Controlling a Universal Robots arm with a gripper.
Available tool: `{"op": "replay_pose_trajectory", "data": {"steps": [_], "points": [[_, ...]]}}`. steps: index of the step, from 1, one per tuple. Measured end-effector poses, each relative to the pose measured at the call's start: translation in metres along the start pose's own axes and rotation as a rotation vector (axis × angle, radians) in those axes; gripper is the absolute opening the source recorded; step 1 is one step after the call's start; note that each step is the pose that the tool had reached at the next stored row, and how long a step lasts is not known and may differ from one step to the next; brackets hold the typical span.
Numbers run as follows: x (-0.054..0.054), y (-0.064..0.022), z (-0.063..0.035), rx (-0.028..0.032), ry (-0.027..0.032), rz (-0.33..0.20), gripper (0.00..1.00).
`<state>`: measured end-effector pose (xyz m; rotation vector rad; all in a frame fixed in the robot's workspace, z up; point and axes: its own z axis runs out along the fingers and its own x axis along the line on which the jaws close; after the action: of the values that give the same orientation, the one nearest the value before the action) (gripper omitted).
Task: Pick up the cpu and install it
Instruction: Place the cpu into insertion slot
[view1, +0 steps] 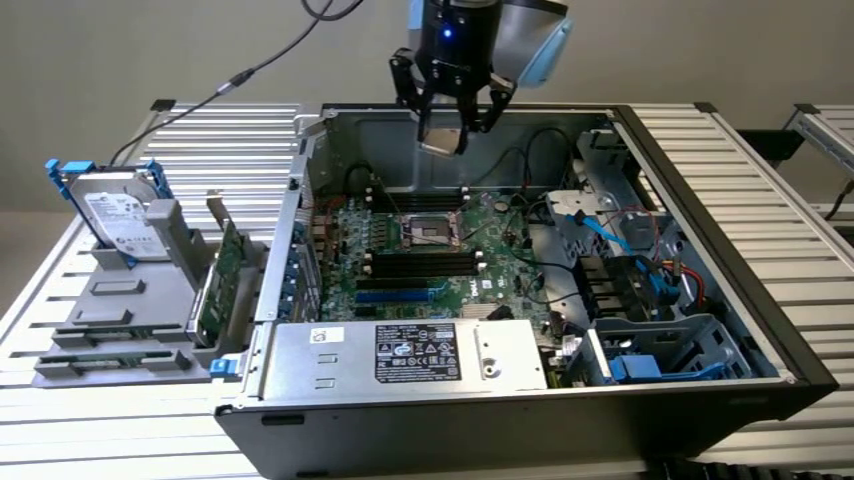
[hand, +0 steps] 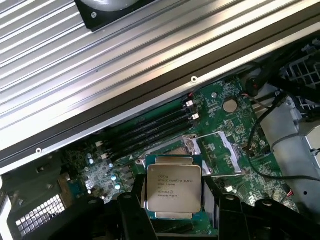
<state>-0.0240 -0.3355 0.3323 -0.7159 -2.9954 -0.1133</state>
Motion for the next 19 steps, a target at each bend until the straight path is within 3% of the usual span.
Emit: {"op": "replay_pose_trajectory", "data": {"steps": [16, 17, 19], "points": [[-0.001, -0.0008, 0.0134, -0.0218, -0.0167, 0.289, 0.55], [-0.001, -0.0009, 0.0154, -0.0251, -0.0192, 0.332, 0.55], [-0.001, -0.001, 0.0171, -0.0278, -0.0213, 0.368, 0.55]]}}
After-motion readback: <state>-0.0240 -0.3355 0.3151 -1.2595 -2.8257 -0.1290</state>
